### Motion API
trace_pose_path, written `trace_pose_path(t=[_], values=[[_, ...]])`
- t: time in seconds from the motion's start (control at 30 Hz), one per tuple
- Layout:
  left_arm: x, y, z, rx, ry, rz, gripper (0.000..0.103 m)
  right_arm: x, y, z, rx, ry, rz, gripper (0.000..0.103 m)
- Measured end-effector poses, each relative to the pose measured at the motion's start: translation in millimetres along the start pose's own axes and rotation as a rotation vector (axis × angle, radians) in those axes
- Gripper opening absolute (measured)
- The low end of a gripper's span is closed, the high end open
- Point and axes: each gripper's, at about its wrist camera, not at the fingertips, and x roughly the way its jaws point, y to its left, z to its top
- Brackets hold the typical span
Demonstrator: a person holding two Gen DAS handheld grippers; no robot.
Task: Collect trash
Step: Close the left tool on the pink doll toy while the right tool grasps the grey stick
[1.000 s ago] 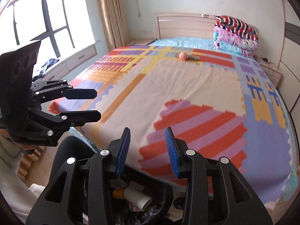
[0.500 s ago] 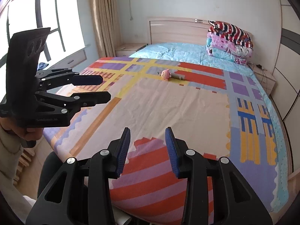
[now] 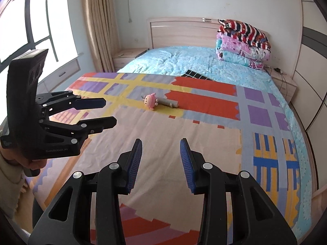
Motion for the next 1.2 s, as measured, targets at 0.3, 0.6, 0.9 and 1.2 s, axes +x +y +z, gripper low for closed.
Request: trace_pose_path(t=[0.3,0.6,0.9,1.2], values=[[53.6,25.5,15.0,-0.021,0.019,-0.023,0.048,55.4,-27.1,36.0,0.002,0.018,0.046,0.038],[80.3,38.9,27.6,-0.053,0.018,-0.056,0.048,101.5,-35.0,53.3,-0.001,0.059,0.104,0.038],[91.7,40.9,33.3,-0.032,0.048,-0.065,0.033,124.3,-34.1,57.9,-0.033,0.116,0.140,0.028],[88.5,38.0,30.9,-0.011,0.075,-0.067,0.027,122.4,-30.8,52.9,-0.051,0.131,0.144,0.010]])
